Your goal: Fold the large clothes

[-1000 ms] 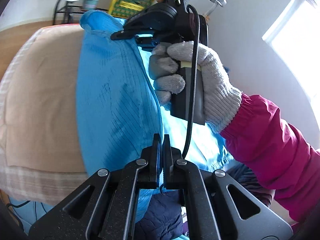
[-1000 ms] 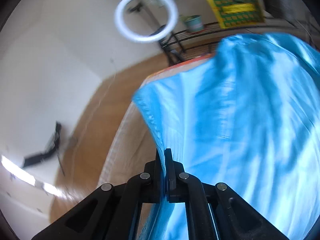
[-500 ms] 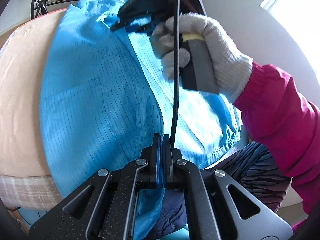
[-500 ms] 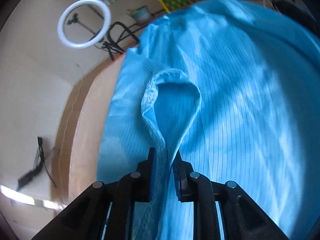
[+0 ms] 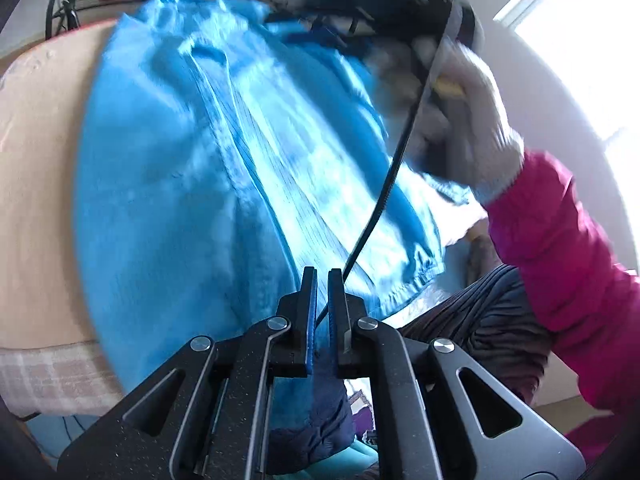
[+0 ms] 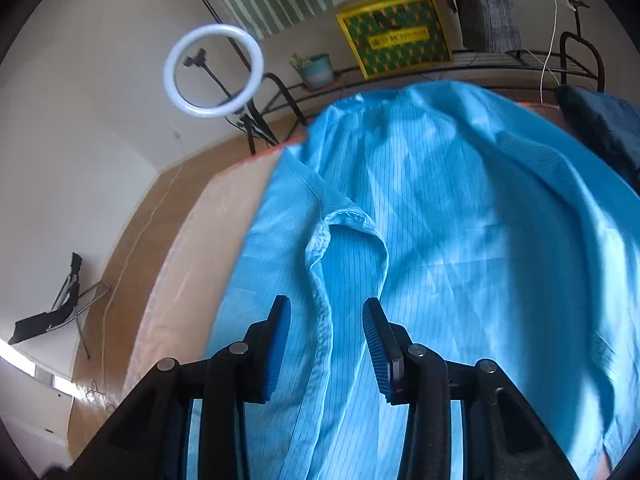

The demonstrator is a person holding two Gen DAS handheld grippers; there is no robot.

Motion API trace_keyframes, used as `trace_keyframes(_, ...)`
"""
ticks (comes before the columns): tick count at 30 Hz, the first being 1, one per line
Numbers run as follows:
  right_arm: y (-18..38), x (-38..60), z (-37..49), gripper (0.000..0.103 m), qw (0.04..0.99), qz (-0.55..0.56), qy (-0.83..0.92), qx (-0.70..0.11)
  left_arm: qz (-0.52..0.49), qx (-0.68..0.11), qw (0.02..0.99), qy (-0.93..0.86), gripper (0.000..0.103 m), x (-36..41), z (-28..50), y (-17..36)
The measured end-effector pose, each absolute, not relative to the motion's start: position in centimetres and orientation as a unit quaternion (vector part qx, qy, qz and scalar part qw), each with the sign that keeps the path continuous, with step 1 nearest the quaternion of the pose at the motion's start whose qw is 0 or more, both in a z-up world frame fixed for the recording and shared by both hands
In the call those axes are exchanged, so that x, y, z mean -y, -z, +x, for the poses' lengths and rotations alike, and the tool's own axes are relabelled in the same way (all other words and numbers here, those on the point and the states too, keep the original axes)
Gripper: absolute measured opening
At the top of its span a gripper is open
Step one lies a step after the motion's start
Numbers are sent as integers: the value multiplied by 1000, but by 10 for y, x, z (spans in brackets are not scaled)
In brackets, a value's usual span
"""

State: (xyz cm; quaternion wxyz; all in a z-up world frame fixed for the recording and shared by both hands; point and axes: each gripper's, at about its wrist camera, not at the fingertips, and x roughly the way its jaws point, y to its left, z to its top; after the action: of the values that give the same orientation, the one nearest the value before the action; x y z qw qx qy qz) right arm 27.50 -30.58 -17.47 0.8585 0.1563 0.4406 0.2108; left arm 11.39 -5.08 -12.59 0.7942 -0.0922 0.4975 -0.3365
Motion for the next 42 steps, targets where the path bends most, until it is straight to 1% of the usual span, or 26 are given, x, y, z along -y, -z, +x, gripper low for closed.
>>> trace_keyframes(3,159,319,239,41,859,150,-232,-430,-105,-477,821,295,3,18,107,123)
trace_keyframes(6,156,320,193,41,859,117,-252,-430,-168,-497,817,239,3,-28,109,142)
trace_keyframes(8,166,317,165,41,851,109,-264,-441,-201,-512,808,211,3,-46,107,155)
trace_keyframes(10,186,309,141,42,835,103,-275,-466,-213,-521,804,192,3,-55,104,165)
trace_keyframes(14,229,280,106,40,805,72,-290,-512,-183,-533,807,177,3,-46,102,175)
trace_keyframes(17,252,260,95,39,793,40,-283,-538,-165,-551,800,170,3,-36,102,187)
trace_keyframes(21,275,253,90,31,769,53,-287,-569,-110,-572,799,151,3,-23,97,203)
trace_keyframes(25,274,248,85,27,779,15,-288,-556,-95,-573,802,139,3,-25,95,207)
trace_keyframes(29,270,252,81,27,788,13,-289,-544,-104,-550,817,140,3,-28,90,193)
trace_keyframes(31,264,252,75,32,797,16,-290,-530,-111,-529,828,151,3,-26,89,182)
trace_keyframes(33,252,260,69,33,814,19,-288,-504,-105,-497,846,161,3,-19,87,168)
trace_keyframes(35,239,269,64,37,837,22,-274,-473,-85,-470,861,173,3,-6,89,155)
trace_keyframes(37,230,283,56,46,860,36,-256,-441,-71,-455,868,184,3,6,90,145)
trace_keyframes(40,218,310,48,47,881,65,-229,-408,-66,-443,871,203,4,23,94,132)
trace_keyframes(41,214,318,47,47,886,69,-221,-402,-67,-442,869,211,7,28,97,128)
trace_keyframes(42,209,324,45,47,892,70,-211,-394,-67,-442,867,218,14,33,100,125)
